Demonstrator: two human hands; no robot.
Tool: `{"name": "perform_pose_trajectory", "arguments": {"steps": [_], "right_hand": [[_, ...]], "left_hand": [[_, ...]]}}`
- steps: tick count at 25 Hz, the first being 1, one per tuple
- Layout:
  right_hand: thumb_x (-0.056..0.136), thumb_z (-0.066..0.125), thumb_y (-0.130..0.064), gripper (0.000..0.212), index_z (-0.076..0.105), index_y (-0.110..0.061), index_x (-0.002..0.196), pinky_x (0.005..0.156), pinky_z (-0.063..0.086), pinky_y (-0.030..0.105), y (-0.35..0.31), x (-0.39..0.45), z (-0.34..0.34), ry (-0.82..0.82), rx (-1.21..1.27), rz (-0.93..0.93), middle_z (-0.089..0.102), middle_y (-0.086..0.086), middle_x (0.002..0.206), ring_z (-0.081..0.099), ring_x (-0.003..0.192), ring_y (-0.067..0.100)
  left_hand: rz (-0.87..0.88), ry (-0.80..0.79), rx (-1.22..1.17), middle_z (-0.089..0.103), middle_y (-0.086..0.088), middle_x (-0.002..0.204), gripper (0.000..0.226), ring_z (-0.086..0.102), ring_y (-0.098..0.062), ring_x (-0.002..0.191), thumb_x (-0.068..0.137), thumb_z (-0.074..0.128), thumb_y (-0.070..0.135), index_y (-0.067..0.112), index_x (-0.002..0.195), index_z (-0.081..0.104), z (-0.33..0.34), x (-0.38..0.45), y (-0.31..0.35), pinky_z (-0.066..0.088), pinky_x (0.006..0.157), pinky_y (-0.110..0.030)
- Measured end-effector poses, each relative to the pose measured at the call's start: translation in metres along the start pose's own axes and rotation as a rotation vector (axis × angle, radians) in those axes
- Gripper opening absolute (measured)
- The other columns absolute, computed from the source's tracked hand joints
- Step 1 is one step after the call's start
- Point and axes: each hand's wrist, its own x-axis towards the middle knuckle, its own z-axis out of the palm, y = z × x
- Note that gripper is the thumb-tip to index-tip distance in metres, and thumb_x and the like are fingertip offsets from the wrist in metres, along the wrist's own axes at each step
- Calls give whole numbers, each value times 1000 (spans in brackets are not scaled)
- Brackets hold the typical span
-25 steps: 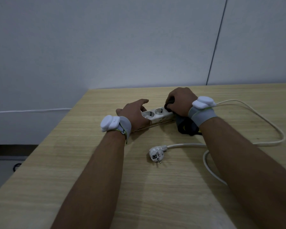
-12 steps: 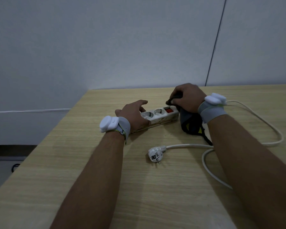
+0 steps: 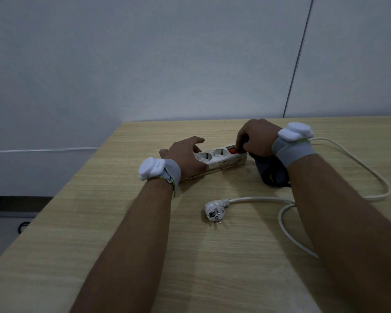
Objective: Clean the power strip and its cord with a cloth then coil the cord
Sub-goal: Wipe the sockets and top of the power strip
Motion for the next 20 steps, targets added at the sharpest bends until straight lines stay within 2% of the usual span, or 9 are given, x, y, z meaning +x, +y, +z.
{"name": "perform_pose_trajectory", "arguments": {"steps": [7, 9, 15, 20], "right_hand": [[76, 65, -17, 16, 76, -24, 85, 73, 45, 22, -1, 2, 11, 74, 20, 27, 71, -3, 97, 58, 82, 15], [77, 64, -17, 16, 75, -23, 86, 76, 48, 24, -1, 7, 15, 106, 22, 61, 71, -1, 100, 61, 89, 19], [84, 55, -16, 19, 69, -19, 96, 76, 46, 29, -3, 9, 35, 301, 34, 130, 67, 5, 107, 59, 100, 27], [81, 61, -18, 19, 72, -20, 96, 88, 46, 28, -10, 8, 26, 180, 84, -68, 69, 2, 108, 61, 102, 24]], "left_hand": [[8, 4, 19, 59, 16, 120, 75, 53, -16, 115, 74, 75, 42, 42, 139, 37, 0, 0, 0, 23, 85, -38], [12, -1, 17, 59, 16, 121, 76, 53, -17, 114, 74, 75, 41, 42, 139, 37, 0, 0, 0, 24, 85, -38], [10, -3, 18, 59, 15, 121, 77, 54, -18, 115, 74, 75, 42, 42, 140, 36, -1, 1, 0, 25, 85, -39], [13, 8, 13, 59, 15, 119, 79, 55, -18, 112, 74, 75, 41, 42, 141, 34, -1, 0, 0, 24, 85, -39]]}}
